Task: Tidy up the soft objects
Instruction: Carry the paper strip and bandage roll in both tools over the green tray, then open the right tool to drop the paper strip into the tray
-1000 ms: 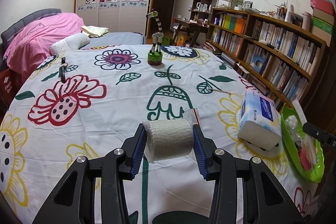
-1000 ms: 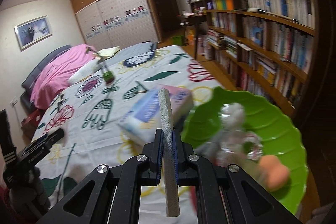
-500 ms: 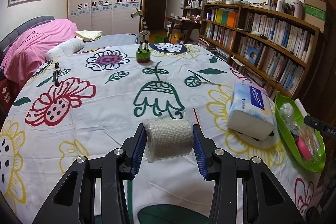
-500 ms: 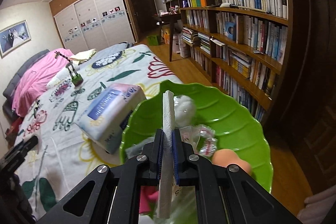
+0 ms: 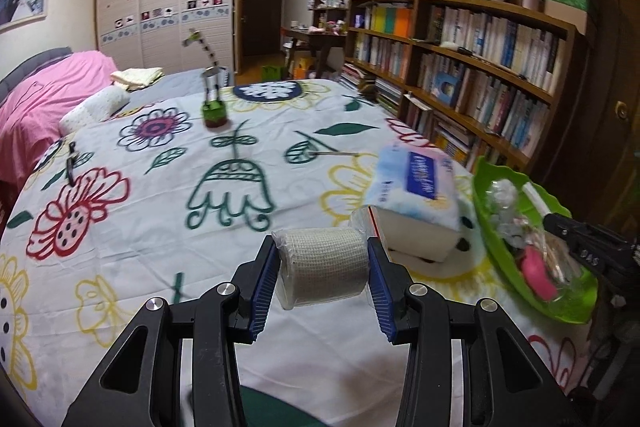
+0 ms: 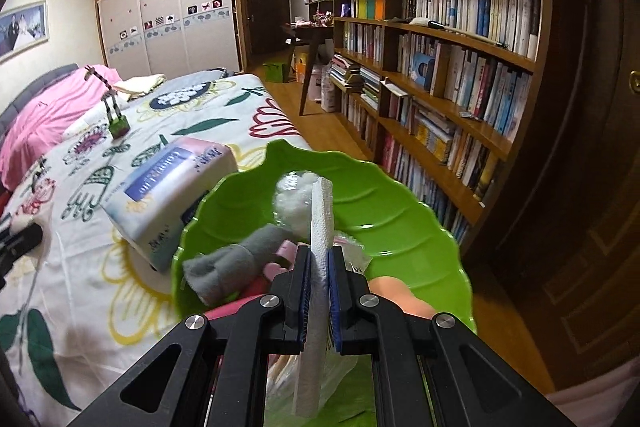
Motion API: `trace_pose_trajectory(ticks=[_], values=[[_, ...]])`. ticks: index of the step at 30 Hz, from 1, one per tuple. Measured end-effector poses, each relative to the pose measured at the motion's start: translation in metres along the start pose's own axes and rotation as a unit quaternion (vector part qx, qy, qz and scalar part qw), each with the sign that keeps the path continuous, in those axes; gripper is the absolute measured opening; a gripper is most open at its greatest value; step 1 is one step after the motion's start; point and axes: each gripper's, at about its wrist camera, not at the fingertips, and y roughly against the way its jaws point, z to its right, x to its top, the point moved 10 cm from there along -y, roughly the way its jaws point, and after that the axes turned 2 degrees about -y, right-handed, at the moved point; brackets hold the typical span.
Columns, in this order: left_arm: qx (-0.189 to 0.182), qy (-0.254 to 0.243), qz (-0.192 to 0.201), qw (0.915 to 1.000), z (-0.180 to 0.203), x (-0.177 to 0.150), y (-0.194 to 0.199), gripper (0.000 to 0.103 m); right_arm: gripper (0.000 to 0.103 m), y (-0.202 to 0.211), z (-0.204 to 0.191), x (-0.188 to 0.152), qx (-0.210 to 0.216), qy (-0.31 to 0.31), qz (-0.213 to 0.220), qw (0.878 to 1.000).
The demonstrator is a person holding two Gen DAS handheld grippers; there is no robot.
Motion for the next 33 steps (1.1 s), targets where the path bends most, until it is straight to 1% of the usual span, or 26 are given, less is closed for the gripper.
trace_pose_trajectory(ticks=[4,10,13,18,24,25,27,28,29,33], values=[[-0.018,-0.018,-0.005,0.9997,0.026,0.006,-0.002,0.044,0.009,0.001,0.004,-0.002,0.005,0.001,0.001,1.0],[-0.065,-0.037,-0.021,0.997,0.073,0.014,-0.01,0.044,0.009,0.005,0.009,-0.002,0.009,0.0,0.007,1.0],[-0.082,-0.045,-0.025,0.9953,0.093,0.019,-0.013,0.044,0.01,0.009,0.013,0.001,0.009,-0.003,0.015,1.0],[-0.101,-0.057,-0.03,0.9928,0.119,0.025,-0.019,0.044,0.012,0.015,0.018,0.006,0.013,-0.013,0.023,1.0],[-0.119,-0.064,-0.036,0.9902,0.142,0.029,-0.028,0.044,0.018,0.013,0.021,0.004,0.02,-0.019,0.02,0.999],[-0.121,-0.065,-0.036,0.9899,0.144,0.029,-0.029,0.044,0.021,0.013,0.022,0.004,0.021,-0.019,0.019,0.999],[-0.125,-0.067,-0.037,0.9893,0.149,0.03,-0.03,0.044,0.034,0.013,0.023,0.005,0.02,-0.022,0.019,0.999],[-0.127,-0.067,-0.037,0.989,0.152,0.031,-0.031,0.044,0.046,0.014,0.026,0.006,0.018,-0.025,0.023,0.999],[-0.129,-0.067,-0.038,0.9886,0.155,0.032,-0.032,0.044,0.05,0.016,0.028,0.007,0.016,-0.027,0.027,0.999],[-0.137,-0.071,-0.042,0.9871,0.166,0.032,-0.037,0.044,0.051,0.025,0.037,0.011,0.002,-0.031,0.042,0.999]])
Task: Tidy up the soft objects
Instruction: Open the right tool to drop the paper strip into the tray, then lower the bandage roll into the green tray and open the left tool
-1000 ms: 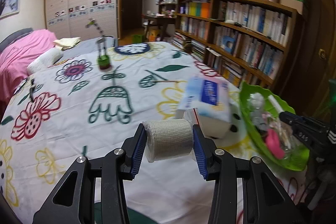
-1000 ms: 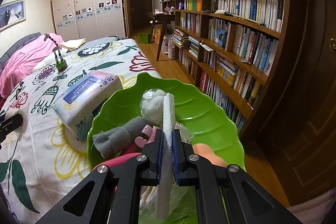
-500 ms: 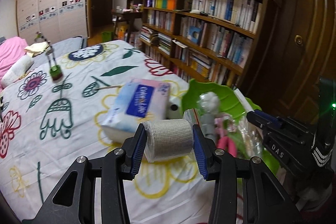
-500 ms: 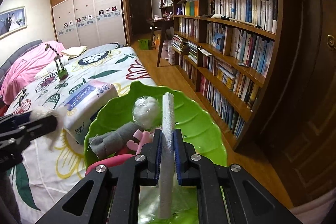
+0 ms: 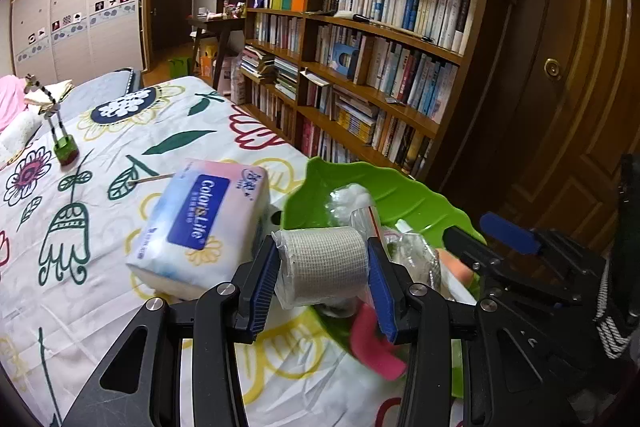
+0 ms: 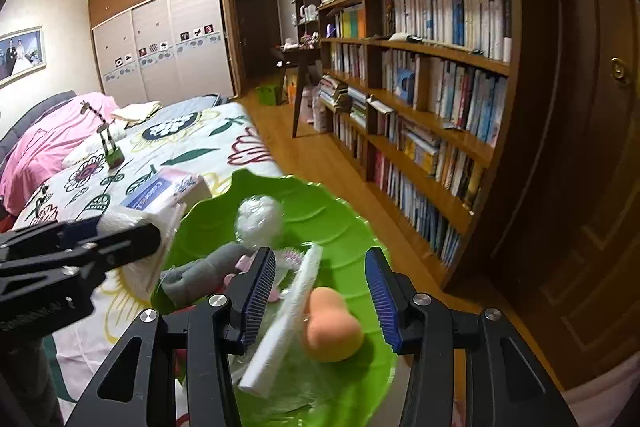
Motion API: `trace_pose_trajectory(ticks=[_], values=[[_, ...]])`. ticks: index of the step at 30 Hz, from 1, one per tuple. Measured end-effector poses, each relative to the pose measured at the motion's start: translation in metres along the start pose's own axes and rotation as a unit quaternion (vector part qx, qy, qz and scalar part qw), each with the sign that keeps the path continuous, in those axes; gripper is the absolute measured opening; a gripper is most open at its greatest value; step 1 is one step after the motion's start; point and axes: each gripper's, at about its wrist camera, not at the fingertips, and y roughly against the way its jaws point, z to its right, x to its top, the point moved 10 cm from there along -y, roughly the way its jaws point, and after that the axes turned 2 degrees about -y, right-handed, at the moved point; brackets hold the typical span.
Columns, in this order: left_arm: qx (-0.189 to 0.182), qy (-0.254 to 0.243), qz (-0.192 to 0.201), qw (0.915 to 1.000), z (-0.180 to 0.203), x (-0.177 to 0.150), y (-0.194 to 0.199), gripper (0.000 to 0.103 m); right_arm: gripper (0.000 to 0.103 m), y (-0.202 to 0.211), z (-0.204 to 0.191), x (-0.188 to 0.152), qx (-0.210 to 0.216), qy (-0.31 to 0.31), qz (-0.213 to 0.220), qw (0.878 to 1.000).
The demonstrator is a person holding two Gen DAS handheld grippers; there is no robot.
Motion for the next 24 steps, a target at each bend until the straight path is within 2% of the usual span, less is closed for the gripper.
trace_pose_trajectory(ticks=[11,24], values=[[-0.018,-0.008,-0.018,0.9997,0.018,-0.002,-0.018,0.044,0.059,0.006,0.026,0.002,-0.058,-0.004,0.008,0.998],[-0.037,-0.019,-0.032,0.9986,0.037,-0.005,-0.04,0.044,0.06,0.01,0.037,0.0,-0.07,-0.013,0.009,0.997]])
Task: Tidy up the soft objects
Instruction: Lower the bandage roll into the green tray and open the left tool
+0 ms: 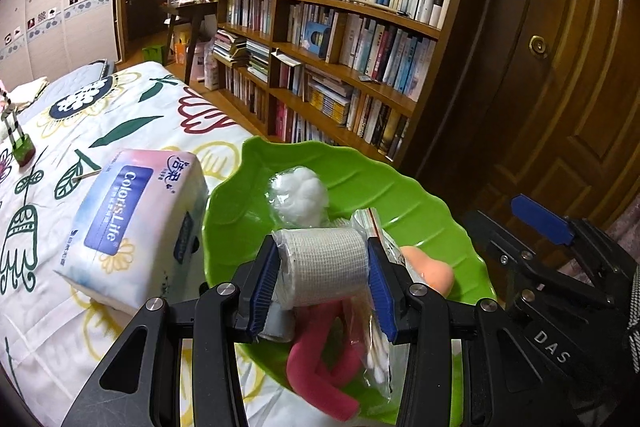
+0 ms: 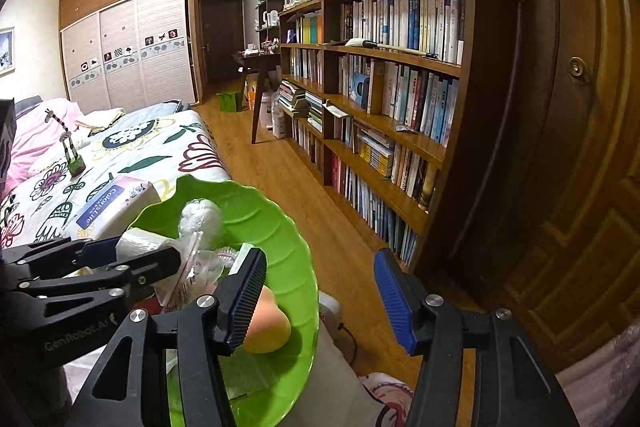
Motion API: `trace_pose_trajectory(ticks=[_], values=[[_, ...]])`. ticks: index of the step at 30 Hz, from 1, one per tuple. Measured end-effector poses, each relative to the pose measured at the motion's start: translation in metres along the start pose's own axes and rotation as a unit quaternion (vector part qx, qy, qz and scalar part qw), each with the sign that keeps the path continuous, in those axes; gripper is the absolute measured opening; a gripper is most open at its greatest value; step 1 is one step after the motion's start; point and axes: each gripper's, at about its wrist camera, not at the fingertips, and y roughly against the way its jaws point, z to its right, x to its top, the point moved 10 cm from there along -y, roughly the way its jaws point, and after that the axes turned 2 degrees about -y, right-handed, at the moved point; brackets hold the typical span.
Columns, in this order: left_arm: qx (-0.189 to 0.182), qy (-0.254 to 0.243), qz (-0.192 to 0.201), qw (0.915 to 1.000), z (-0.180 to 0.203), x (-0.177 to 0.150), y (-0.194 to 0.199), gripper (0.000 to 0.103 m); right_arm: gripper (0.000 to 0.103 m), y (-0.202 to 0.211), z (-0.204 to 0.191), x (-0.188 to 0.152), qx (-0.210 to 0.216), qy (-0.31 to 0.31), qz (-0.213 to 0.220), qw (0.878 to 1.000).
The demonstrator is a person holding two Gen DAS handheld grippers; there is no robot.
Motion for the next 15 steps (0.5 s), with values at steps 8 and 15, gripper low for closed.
trace_pose_trajectory(ticks=[8,15], values=[[-0.006,-0.027,-0.006,0.9996,0.012,-0.005,-0.013,0.045,0.06,0.0,0.002,-0.001,-0.004,0.0,-0.002,1.0],[-0.02,-0.01,-0.008,0.9997,0.009,-0.004,-0.007,0.066,0.063,0.004,0.007,0.0,-0.012,-0.007,0.003,1.0]])
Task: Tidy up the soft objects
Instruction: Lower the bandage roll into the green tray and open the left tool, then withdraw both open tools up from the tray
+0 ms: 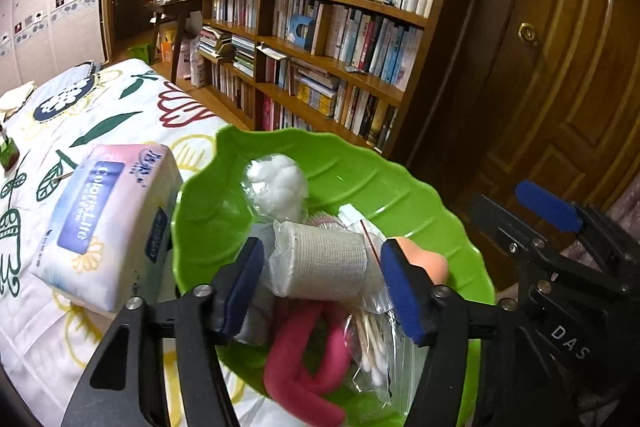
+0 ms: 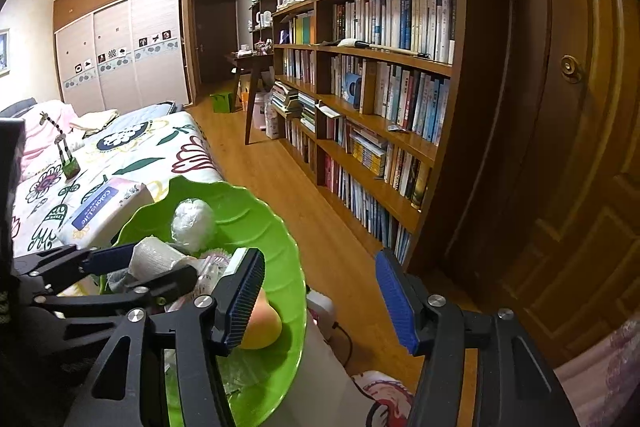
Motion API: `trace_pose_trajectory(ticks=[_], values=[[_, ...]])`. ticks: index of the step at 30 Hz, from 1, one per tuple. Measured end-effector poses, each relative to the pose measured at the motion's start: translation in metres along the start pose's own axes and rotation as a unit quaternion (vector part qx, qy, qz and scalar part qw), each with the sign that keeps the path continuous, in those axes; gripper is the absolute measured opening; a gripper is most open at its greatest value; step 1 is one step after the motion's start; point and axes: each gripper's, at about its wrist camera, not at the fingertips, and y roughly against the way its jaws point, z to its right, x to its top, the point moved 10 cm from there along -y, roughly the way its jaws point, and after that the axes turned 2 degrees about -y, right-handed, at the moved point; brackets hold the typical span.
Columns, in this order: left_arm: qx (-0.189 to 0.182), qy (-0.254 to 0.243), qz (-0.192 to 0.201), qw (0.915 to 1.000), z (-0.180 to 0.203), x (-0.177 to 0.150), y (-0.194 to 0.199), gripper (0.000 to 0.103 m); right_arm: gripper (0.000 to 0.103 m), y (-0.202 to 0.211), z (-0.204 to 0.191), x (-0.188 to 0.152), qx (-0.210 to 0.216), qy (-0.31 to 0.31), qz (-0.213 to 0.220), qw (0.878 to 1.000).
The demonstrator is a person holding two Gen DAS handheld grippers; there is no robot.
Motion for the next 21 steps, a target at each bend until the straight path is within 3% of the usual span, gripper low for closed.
trace_pose_trajectory(ticks=[10,12,17,21], values=[[0.017,-0.03,0.059,0.9977,0.004,0.015,0.045,0.078,0.069,0.01,-0.003,0.001,-0.006,0.007,0.006,1.0],[0.03,-0.032,0.065,0.9969,0.0,0.015,0.052,0.079,0.074,0.012,-0.003,0.001,-0.008,0.008,0.007,1.0],[0.067,-0.036,0.085,0.9935,-0.012,0.013,0.074,0.087,0.097,0.016,-0.014,0.0,-0.007,0.028,0.007,1.0],[0.098,-0.033,0.093,0.9903,-0.022,0.01,0.088,0.096,0.103,0.019,-0.031,-0.003,-0.012,0.058,0.01,0.998]])
